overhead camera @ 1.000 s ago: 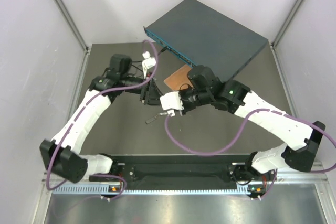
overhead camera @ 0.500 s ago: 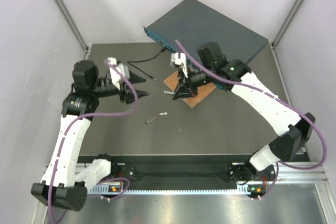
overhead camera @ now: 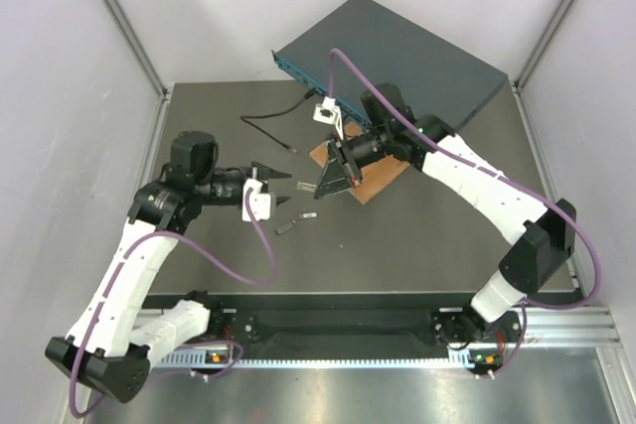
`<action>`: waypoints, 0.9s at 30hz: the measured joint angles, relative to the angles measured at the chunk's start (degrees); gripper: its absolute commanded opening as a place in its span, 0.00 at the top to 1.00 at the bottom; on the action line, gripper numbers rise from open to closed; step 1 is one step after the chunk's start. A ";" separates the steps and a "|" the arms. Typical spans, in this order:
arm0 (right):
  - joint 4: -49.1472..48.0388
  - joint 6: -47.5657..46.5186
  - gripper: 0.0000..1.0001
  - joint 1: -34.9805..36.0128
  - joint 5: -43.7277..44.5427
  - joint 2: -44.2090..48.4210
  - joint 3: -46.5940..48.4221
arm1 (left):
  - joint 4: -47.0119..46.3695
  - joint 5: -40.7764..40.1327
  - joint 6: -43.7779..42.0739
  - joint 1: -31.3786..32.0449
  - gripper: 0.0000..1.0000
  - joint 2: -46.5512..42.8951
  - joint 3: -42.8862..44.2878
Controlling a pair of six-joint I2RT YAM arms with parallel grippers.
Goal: Insert the plug into the switch port
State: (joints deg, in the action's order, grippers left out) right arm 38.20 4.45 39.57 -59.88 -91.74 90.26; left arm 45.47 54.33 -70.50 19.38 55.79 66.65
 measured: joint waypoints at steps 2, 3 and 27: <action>-0.48 0.79 1.00 0.00 -0.44 -0.13 0.00 | 0.48 -1.18 -1.51 1.09 0.49 0.46 0.00; -0.68 1.11 1.00 0.00 -0.59 -0.17 0.00 | 0.55 -1.55 -1.81 1.49 0.49 0.66 0.00; -2.60 4.20 1.00 0.02 -1.66 -3.32 -0.28 | -4.31 -4.48 0.79 5.38 0.67 1.62 0.00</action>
State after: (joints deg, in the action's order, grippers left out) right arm 35.59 8.64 39.59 -61.54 -95.07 89.97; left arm 41.17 49.84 -69.71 24.75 57.41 66.65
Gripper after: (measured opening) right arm 0.052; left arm 0.352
